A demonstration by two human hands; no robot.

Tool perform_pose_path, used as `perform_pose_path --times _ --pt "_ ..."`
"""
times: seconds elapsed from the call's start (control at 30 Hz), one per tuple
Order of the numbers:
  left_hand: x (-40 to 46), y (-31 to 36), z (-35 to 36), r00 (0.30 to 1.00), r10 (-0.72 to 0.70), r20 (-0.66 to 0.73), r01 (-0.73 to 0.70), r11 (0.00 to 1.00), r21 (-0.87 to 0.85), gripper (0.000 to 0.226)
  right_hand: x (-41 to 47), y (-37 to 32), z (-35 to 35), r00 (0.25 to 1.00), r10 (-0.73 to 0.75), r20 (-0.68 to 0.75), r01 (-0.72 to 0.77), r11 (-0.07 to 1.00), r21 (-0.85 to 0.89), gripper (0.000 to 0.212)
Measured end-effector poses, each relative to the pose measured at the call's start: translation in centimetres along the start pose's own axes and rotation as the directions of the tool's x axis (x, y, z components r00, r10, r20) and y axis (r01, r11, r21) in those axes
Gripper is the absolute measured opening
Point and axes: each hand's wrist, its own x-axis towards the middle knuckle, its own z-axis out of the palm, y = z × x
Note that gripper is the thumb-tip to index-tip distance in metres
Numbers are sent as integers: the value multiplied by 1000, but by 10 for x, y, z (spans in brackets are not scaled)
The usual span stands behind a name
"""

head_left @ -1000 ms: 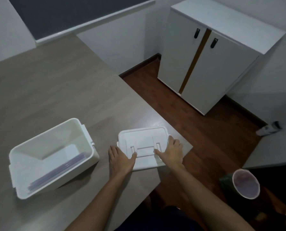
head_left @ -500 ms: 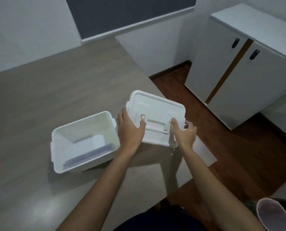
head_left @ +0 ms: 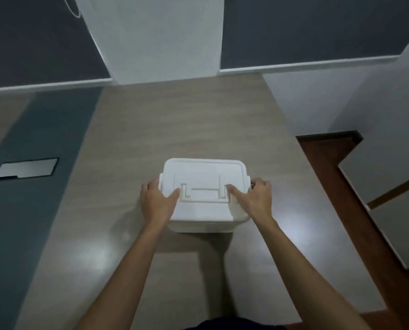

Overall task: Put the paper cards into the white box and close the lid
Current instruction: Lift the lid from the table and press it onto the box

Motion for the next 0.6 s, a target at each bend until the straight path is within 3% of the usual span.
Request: perform_pose_path --times 0.1,0.2,0.27,0.37,0.43,0.53,0.6 --pt "1 -28 4 997 -52 53 52 999 0 58 -12 9 16 999 -46 -11 46 997 -58 79" --pt "4 -42 11 991 -114 66 122 984 -126 56 -15 14 24 998 -59 -23 57 995 -78 81" --pt "10 -45 14 968 -192 162 227 945 -237 54 -10 11 26 999 -46 -9 45 996 -78 83" --pt "22 -48 13 883 -293 367 413 856 -310 47 3 4 27 995 67 73 -67 998 1 82" --pt "25 -51 12 845 -312 434 462 834 -301 42 9 1 29 973 163 161 -170 985 27 81" --pt "27 -52 12 843 -326 428 487 801 -349 45 12 0 28 935 264 238 -290 953 81 78" --pt "26 -51 13 889 -327 321 433 828 -356 48 11 -3 28 940 276 201 -301 948 104 78"
